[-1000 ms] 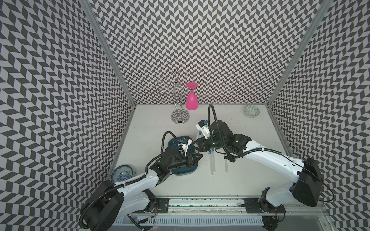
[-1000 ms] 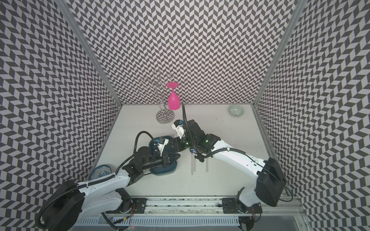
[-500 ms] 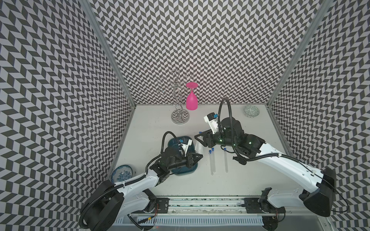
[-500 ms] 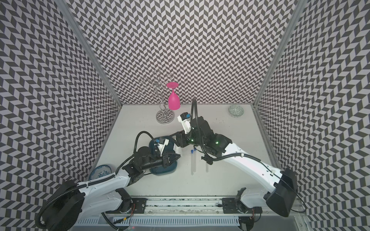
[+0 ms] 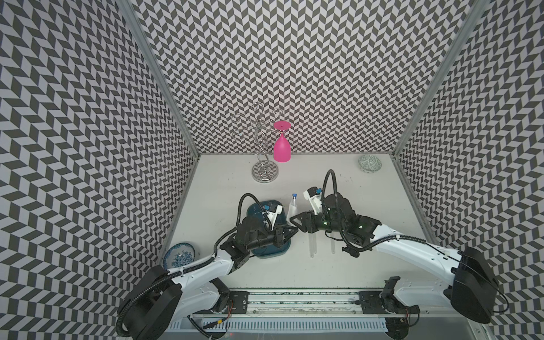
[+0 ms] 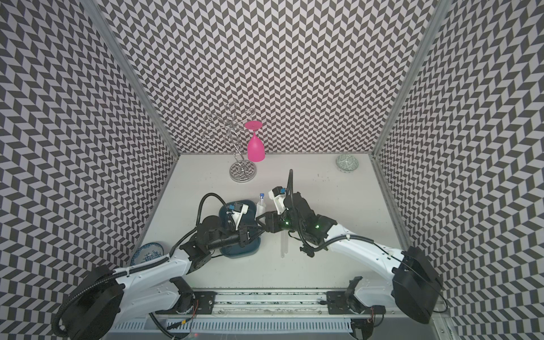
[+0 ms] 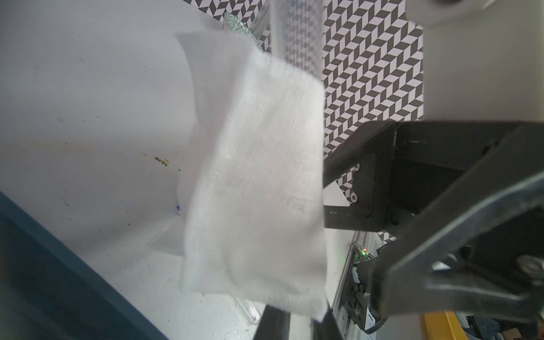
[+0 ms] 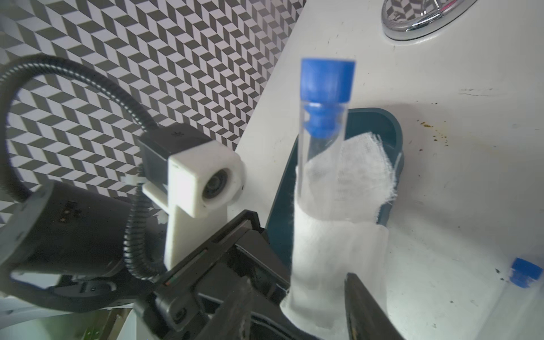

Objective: Wipe the exteriors of test tubes
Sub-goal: Wipe the dirt from the test tube.

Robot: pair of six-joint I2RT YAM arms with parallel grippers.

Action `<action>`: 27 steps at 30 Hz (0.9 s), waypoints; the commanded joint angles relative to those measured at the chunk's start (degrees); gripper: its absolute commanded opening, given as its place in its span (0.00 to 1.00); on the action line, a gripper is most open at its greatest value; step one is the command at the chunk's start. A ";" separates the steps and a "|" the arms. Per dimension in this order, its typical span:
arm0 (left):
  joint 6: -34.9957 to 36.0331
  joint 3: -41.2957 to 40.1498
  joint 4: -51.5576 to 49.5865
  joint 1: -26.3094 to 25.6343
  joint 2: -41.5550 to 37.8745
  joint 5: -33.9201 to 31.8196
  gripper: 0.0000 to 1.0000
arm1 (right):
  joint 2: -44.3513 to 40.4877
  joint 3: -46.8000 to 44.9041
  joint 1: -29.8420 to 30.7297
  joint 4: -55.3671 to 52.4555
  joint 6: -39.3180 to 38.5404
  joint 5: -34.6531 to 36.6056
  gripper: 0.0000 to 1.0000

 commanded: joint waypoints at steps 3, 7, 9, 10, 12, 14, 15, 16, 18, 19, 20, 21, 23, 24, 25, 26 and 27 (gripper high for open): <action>0.23 0.76 0.82 -0.05 -1.16 -0.12 0.08 | 3.77 0.73 -0.02 9.21 1.05 -1.42 0.33; 0.20 0.60 0.80 -0.10 -1.80 -0.58 0.08 | 5.84 3.69 -0.85 8.52 -1.29 -0.26 0.22; 0.21 0.58 0.64 -0.10 -2.03 -0.67 0.08 | 6.50 5.78 -1.96 7.32 -2.63 0.70 0.21; 0.09 0.61 0.63 -0.06 -2.07 -0.71 0.08 | 6.64 6.63 -2.73 7.04 -3.17 0.75 0.21; 0.09 0.62 0.68 -0.10 -2.18 -0.62 0.08 | 6.82 7.59 -4.21 7.49 -3.56 0.35 0.21; 0.03 0.70 0.66 -0.06 -2.33 -0.67 0.08 | 6.87 7.98 -5.42 8.31 -3.74 -0.41 0.22; 0.03 0.71 0.63 -0.02 -2.42 -0.67 0.08 | 6.91 7.99 -5.68 8.59 -3.80 -1.07 0.21; -0.01 0.66 0.64 -0.04 -2.44 -0.67 0.08 | 7.01 7.94 -5.82 8.82 -3.88 -1.61 0.21; -0.04 0.67 0.72 -0.04 -2.58 -0.67 0.08 | 7.02 7.29 -5.76 9.56 -4.04 -3.49 0.21; -0.04 0.62 0.75 0.00 -2.61 -0.76 0.08 | 7.03 6.60 -5.69 10.05 -3.66 -4.49 0.22; -0.12 0.67 0.84 -0.04 -2.59 -0.76 0.08 | 6.93 5.65 -5.54 10.69 -3.27 -5.12 0.22; -0.13 0.69 0.87 -0.04 -2.52 -0.76 0.08 | 6.64 4.55 -5.20 11.37 -2.85 -5.56 0.21; -0.05 0.70 0.91 -0.06 -2.46 -0.76 0.08 | 5.95 2.53 -4.37 11.71 -2.37 -5.51 0.22; -0.13 0.70 0.91 -0.04 -2.51 -0.76 0.08 | 5.51 1.39 -3.95 11.74 -2.20 -5.45 0.21; -0.08 0.70 0.90 -0.03 -2.49 -0.76 0.08 | 5.09 0.30 -3.51 11.68 -1.85 -5.32 0.22; -0.13 0.65 0.89 -0.03 -2.51 -0.78 0.08 | 4.46 -0.71 -3.17 11.77 -1.50 -5.15 0.22; -0.13 0.63 0.91 0.00 -2.51 -0.83 0.08 | 3.85 -1.95 -2.82 11.95 -1.00 -5.00 0.21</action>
